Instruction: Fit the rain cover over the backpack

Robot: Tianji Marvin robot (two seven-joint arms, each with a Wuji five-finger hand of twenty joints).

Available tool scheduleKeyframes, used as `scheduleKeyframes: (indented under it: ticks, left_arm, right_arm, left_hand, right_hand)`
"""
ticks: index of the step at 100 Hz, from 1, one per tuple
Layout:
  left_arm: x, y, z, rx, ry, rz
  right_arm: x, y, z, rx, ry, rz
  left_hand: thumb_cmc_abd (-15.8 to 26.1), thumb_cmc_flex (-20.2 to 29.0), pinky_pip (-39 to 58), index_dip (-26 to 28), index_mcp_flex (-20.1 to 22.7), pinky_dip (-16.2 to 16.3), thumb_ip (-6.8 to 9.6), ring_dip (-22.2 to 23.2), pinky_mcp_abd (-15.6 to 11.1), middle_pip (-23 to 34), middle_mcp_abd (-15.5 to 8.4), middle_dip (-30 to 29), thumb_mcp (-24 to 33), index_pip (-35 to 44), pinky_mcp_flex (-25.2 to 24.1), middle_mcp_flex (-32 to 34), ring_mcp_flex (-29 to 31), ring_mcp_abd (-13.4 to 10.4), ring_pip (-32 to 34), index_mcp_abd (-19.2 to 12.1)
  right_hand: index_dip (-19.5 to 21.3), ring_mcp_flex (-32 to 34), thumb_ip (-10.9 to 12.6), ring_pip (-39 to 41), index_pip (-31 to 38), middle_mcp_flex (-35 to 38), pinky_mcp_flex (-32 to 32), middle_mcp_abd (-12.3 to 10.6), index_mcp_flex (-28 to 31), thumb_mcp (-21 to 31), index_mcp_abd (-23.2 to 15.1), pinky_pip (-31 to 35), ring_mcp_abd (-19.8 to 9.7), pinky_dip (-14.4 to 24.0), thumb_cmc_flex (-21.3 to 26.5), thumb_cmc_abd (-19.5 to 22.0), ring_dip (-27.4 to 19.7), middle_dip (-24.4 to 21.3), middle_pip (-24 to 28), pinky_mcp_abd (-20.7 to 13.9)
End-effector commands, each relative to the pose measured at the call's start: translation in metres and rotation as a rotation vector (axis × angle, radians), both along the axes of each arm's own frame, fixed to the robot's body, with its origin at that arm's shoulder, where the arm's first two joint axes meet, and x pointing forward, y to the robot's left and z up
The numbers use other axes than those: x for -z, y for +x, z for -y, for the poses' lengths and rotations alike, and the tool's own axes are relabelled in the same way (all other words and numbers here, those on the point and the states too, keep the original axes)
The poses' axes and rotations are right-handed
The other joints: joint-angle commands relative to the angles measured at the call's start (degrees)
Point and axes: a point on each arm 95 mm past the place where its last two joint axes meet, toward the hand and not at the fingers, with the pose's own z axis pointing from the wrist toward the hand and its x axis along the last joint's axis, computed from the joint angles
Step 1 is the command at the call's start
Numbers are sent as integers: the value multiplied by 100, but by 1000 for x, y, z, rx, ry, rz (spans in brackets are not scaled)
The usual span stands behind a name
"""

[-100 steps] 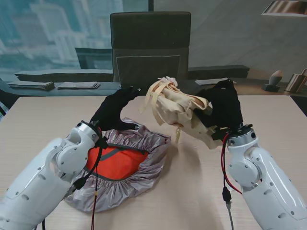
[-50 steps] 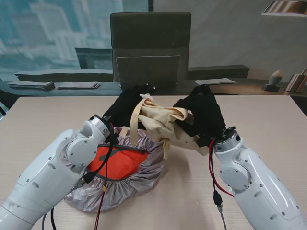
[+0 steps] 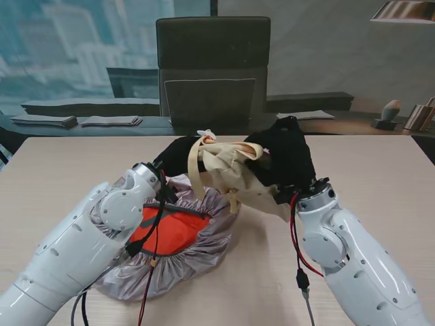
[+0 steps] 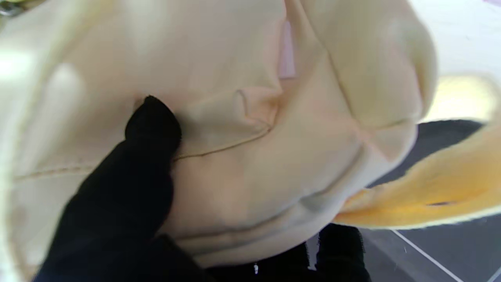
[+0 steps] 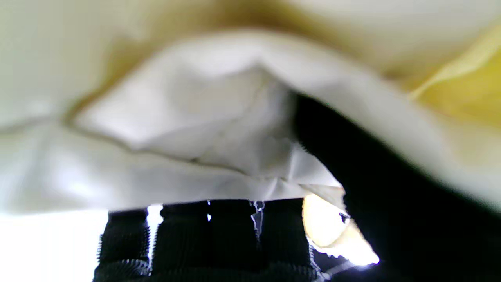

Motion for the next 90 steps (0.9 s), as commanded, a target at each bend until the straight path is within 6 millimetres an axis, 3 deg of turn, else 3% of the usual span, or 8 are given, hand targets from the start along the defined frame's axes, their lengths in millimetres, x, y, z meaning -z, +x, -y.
scheduleKeyframes:
  ticks: [1,6,9,13,36,55,70,90]
  left_arm:
    - [-3,-2,10,-2,-9,17]
    - [-4,0,10,-12,-19,23]
    - [-5,0,10,-14,-24,22]
    - [-6,0,10,-17,-29,22]
    - [-12,-1,9,-44,-66,60]
    - [-14,-1,10,-44,-79,74]
    - [-14,-2,10,-39,-75,80]
    - [-14,-5,13,-27,-82,85]
  right_arm:
    - [11,-1,5,8,-1,-64]
    - [12,-1,9,6,23,-88]
    - [13,-1,12,5,37,-100]
    - [13,-2,17,1,49,-123]
    - [20,-12,51,-42,123,-284]
    - [27,-28,69,-38,160,-469]
    - [34,-29,66,-50,114,-552]
    - [38,-22,40,-16,27,-519]
  left_hand:
    - [1083,657,1608,590,-279,487,-34,537,-212,664,-12,749,-124,695,-339,347,449,185,941,-165]
    - [1005,684,1995,706,-332,596,-79,772,-307,822,-48,1117,60,804,-292,462,485,359,1162,-129]
    - [978,708,2046,781,-368,607,-107,832,-387,859,-57,1261,160,858,-290,432,423,362,1202,-117]
    - [950,705,2091,863,-394,621,-147,909,-442,877,-59,1406,258,899,-289,428,393,345,1276,-107]
    - [708,554,2128,1000,-321,608,-306,1042,-668,764,-58,1672,879,946,-132,557,438,349,1347,-61]
    - [669,562,2120,999,-299,600,-314,1051,-699,727,-19,1694,958,952,-115,568,430,358,1343,-18]
    - [712,549,2080,1002,-364,577,-342,1065,-729,722,-10,1753,981,959,-108,553,430,343,1346,70]
    - [756,548,2059,972,-415,564,-343,1075,-743,724,-17,1759,937,973,-101,525,414,340,1345,103]
  right_hand:
    - [-176,-507,96,-263,200,-635,-296,-32,-615,-201,-751,-213,-230,-123,-196,453,96,-106,-148,-76]
    - [-155,-857,272,-376,-355,-1100,-483,23,-886,-437,-351,-332,-192,-168,-617,795,87,-289,-130,-106]
    - [105,-1083,933,-517,-910,-1405,-604,49,-1033,-394,-72,-435,-181,-207,-927,944,27,-420,-183,-114]
    - [168,-1409,1112,-712,-1230,-1831,-810,54,-1455,-512,88,-608,-185,-271,-1102,1010,-47,-505,-274,-180]
    - [-940,-2660,1049,-2012,-2083,-3455,-1490,317,-3135,-1137,878,-1677,-169,-407,-1927,842,-518,-1348,-1021,-335]
    - [-1693,-3369,844,-3431,-2612,-4663,-1549,490,-4211,-809,1503,-2656,-137,-367,-2559,425,-1088,-1748,-1923,-292]
    - [-1887,-3584,744,-3792,-2679,-5108,-1572,569,-4539,-557,1662,-3032,-147,-331,-2693,153,-1219,-1851,-2084,-358]
    - [-1844,-3393,680,-3798,-2551,-5114,-1276,733,-4460,-189,1733,-3132,34,-163,-2715,-282,-1206,-1796,-1871,-213]
